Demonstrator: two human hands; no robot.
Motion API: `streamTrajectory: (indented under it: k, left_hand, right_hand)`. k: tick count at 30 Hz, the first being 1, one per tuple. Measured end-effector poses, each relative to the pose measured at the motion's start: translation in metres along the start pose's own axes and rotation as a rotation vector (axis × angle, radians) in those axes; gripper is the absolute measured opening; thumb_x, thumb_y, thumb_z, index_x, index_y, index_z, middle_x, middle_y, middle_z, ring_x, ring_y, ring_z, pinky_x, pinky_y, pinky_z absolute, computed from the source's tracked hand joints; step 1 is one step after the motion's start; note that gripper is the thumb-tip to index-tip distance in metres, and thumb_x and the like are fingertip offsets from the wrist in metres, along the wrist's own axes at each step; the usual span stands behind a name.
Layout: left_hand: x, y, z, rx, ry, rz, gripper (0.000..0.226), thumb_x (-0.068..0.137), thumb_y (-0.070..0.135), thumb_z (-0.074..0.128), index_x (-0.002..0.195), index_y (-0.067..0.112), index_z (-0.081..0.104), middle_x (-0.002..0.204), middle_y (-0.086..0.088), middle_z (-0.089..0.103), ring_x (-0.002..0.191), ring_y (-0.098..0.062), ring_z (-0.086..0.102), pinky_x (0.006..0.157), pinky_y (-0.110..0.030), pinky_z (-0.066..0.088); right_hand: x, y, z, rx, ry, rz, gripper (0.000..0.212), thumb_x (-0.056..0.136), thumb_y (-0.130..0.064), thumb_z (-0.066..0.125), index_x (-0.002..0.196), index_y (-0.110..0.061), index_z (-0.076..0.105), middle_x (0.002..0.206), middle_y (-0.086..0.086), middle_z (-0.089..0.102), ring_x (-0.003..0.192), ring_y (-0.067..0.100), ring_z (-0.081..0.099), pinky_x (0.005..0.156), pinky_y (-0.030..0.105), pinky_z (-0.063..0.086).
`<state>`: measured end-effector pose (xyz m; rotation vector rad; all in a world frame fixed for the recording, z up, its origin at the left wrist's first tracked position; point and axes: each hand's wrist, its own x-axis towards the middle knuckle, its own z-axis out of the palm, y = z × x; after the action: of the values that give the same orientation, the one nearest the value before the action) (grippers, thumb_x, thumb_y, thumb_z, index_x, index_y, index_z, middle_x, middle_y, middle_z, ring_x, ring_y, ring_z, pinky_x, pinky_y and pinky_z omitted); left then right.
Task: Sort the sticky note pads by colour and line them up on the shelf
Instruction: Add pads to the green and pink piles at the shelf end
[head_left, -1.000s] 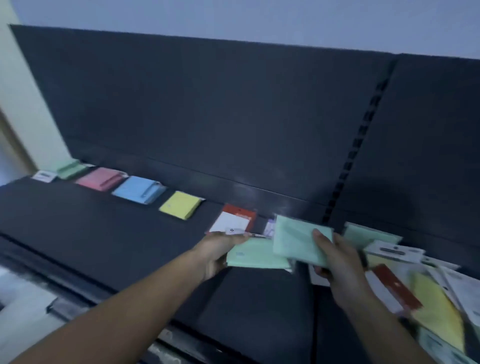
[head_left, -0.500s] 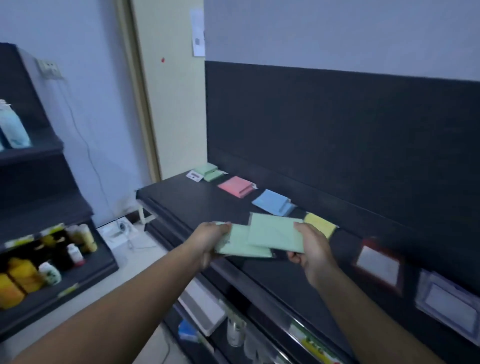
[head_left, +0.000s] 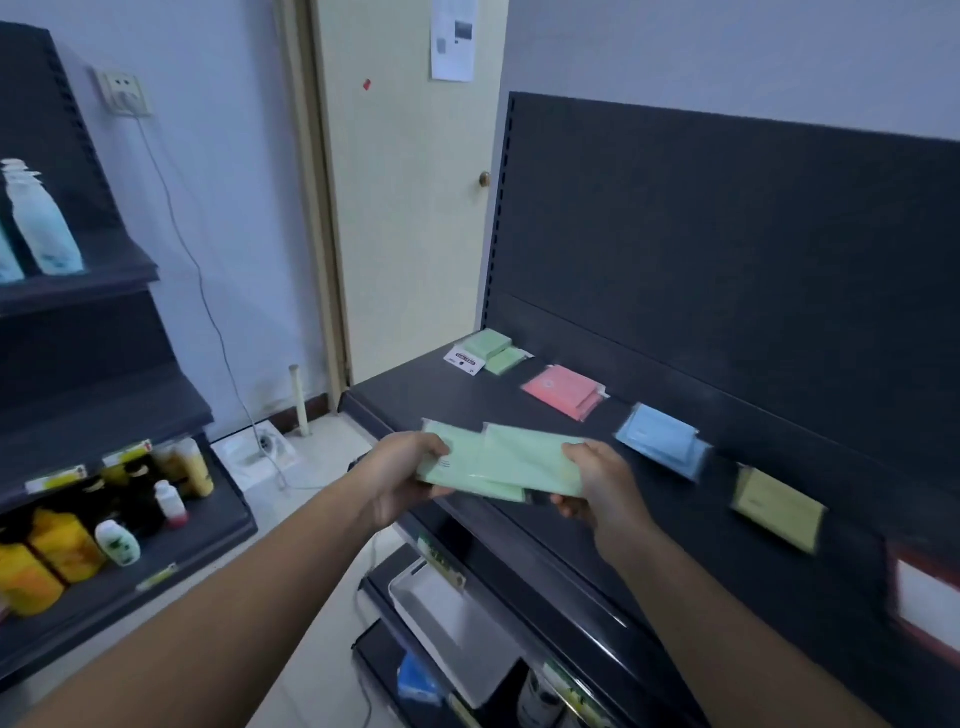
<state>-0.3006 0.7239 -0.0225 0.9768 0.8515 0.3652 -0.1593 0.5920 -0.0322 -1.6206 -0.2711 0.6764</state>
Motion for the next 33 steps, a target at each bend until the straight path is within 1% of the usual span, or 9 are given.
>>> streamTrajectory:
  k: [6, 9, 12, 17, 21, 26, 28, 30, 33]
  left_hand:
    - [0.074, 0.030, -0.012, -0.009, -0.048, 0.103, 0.020, 0.093, -0.002, 0.045, 0.100, 0.009, 0.061, 0.084, -0.006, 0.071, 0.071, -0.016, 0.069, 0.052, -0.026, 0.056]
    - [0.115, 0.057, -0.009, 0.028, -0.059, 0.168, 0.030, 0.092, -0.004, 0.044, 0.107, 0.017, 0.058, 0.095, -0.002, 0.070, 0.081, -0.017, 0.067, 0.052, -0.026, 0.054]
    - [0.154, 0.082, -0.004, 0.118, -0.079, 0.221, 0.037, 0.089, -0.007, 0.045, 0.104, 0.024, 0.059, 0.086, 0.007, 0.072, 0.075, -0.014, 0.067, 0.053, -0.025, 0.052]
    - [0.217, 0.109, 0.007, 0.216, -0.062, 0.253, 0.040, 0.091, 0.004, 0.042, 0.124, 0.026, 0.050, 0.100, 0.006, 0.066, 0.088, -0.014, 0.063, 0.073, -0.028, 0.052]
    - [0.257, 0.121, 0.011, 0.258, -0.112, 0.258, 0.012, 0.091, 0.011, 0.054, 0.096, 0.022, 0.058, 0.096, 0.004, 0.067, 0.077, -0.009, 0.067, 0.066, -0.022, 0.053]
    - [0.298, 0.131, 0.015, 0.438, -0.191, 0.294, 0.035, 0.085, -0.007, 0.050, 0.089, 0.027, 0.052, 0.099, -0.004, 0.064, 0.088, -0.021, 0.064, 0.075, -0.032, 0.053]
    - [0.315, 0.131, 0.015, 0.525, -0.265, 0.237, 0.027, 0.086, -0.003, 0.050, 0.105, 0.017, 0.053, 0.114, -0.012, 0.059, 0.099, -0.027, 0.060, 0.083, -0.037, 0.052]
    - [0.326, 0.130, 0.015, 0.755, -0.265, 0.170, 0.044, 0.089, 0.011, 0.053, 0.131, 0.017, 0.043, 0.131, -0.011, 0.044, 0.114, -0.031, 0.052, 0.096, -0.037, 0.046]
    - [0.337, 0.130, 0.014, 0.760, -0.373, 0.135, 0.041, 0.090, 0.012, 0.050, 0.129, 0.020, 0.041, 0.129, -0.012, 0.048, 0.112, -0.029, 0.054, 0.098, -0.045, 0.047]
  right_hand:
    - [0.061, -0.013, 0.047, -0.023, -0.057, -0.052, 0.013, 0.090, -0.009, 0.046, 0.090, -0.016, 0.057, 0.083, -0.001, 0.060, 0.070, 0.012, 0.057, 0.047, 0.020, 0.048]
    - [0.096, -0.020, 0.068, -0.004, -0.071, -0.105, 0.023, 0.089, -0.003, 0.041, 0.101, -0.016, 0.056, 0.093, -0.005, 0.062, 0.080, 0.010, 0.058, 0.061, 0.026, 0.050]
    - [0.130, -0.025, 0.083, 0.037, -0.043, -0.113, 0.040, 0.088, 0.004, 0.037, 0.118, -0.018, 0.052, 0.102, -0.008, 0.064, 0.089, 0.010, 0.060, 0.070, 0.028, 0.051]
    - [0.183, -0.034, 0.099, 0.031, 0.098, -0.099, 0.050, 0.086, 0.004, 0.039, 0.132, -0.014, 0.046, 0.111, 0.003, 0.063, 0.095, 0.018, 0.061, 0.083, 0.039, 0.051]
    - [0.218, -0.031, 0.113, -0.007, 0.195, -0.107, 0.055, 0.085, 0.002, 0.041, 0.137, -0.017, 0.041, 0.117, 0.004, 0.060, 0.100, 0.019, 0.058, 0.081, 0.031, 0.046]
    - [0.250, -0.028, 0.130, -0.052, 0.349, -0.101, 0.054, 0.086, 0.000, 0.043, 0.138, -0.015, 0.041, 0.120, 0.006, 0.057, 0.103, 0.020, 0.055, 0.084, 0.028, 0.043]
    - [0.258, -0.025, 0.137, -0.152, 0.422, -0.074, 0.054, 0.085, -0.002, 0.045, 0.137, -0.016, 0.043, 0.121, 0.009, 0.055, 0.111, 0.025, 0.052, 0.095, 0.035, 0.044]
    - [0.263, -0.024, 0.146, -0.273, 0.482, -0.055, 0.050, 0.082, -0.001, 0.046, 0.131, -0.013, 0.047, 0.121, 0.014, 0.055, 0.116, 0.030, 0.049, 0.100, 0.042, 0.041]
    - [0.270, -0.025, 0.162, -0.312, 0.514, -0.061, 0.048, 0.083, 0.001, 0.044, 0.131, -0.005, 0.047, 0.126, 0.016, 0.051, 0.118, 0.031, 0.048, 0.101, 0.041, 0.040]
